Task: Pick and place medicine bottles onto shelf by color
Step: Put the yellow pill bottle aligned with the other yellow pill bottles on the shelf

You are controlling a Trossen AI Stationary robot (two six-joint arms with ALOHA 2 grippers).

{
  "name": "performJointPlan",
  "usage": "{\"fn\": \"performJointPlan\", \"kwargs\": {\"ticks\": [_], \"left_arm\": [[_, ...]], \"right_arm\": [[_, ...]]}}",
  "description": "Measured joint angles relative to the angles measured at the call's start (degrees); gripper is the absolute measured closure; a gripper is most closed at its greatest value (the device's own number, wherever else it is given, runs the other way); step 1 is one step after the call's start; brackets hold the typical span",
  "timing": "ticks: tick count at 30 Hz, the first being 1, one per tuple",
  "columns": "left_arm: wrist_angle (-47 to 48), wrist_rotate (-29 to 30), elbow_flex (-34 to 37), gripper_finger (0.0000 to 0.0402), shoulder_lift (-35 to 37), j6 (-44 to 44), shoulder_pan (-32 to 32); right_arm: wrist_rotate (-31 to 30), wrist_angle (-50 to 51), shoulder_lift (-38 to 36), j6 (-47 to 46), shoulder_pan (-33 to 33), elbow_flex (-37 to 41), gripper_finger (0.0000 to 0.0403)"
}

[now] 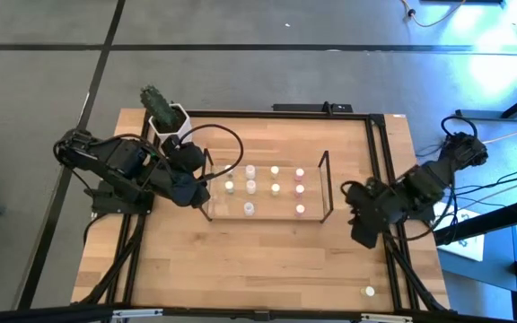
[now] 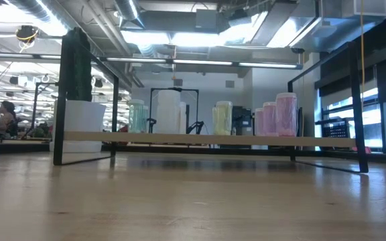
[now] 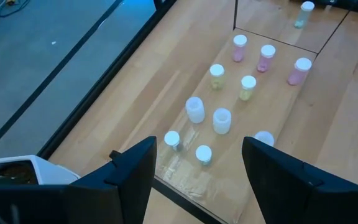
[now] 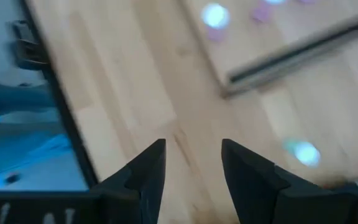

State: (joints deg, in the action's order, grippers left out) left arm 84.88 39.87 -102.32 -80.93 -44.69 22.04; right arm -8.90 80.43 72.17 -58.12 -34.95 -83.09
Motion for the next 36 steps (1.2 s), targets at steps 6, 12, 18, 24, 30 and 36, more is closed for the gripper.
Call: {"fn": "performJointPlan", "kwargs": {"ticks": [6,12,18,24,30,36], "left_arm": [[0.00,-0.02,0.00,0.0170,0.00,0.02,0.00],[-0.01,-0.06,0.00,0.0170,0.00,0.04,0.00],[0.00,-0.08,0.00,0.0170,-0.02,0.24,0.00],[0.00,-0.06,0.00,0.0170,-0.02,0.24,0.00],[0.00,-0.06,0.02,0.0170,-0.02,0.24,0.00],[0.00,-0.06,0.02,0.0170,-0.02,0.24,0.00]], "right_arm": [[-4.51,8.13,-0.16,-6.15,-7.72,0.54,0.0245],[-6.10,9.35,-2.55,-12.35,-13.20,5.61,0.0245],[-7.09,7.09,-7.13,-19.57,-15.74,12.86,0.0245],[-6.46,7.13,-10.72,-25.45,-15.48,18.09,0.0245],[-6.44,5.27,-10.82,-25.65,-14.23,21.44,0.0245],[1.95,2.65,-10.82,-25.47,-12.75,21.88,0.0233]]}}
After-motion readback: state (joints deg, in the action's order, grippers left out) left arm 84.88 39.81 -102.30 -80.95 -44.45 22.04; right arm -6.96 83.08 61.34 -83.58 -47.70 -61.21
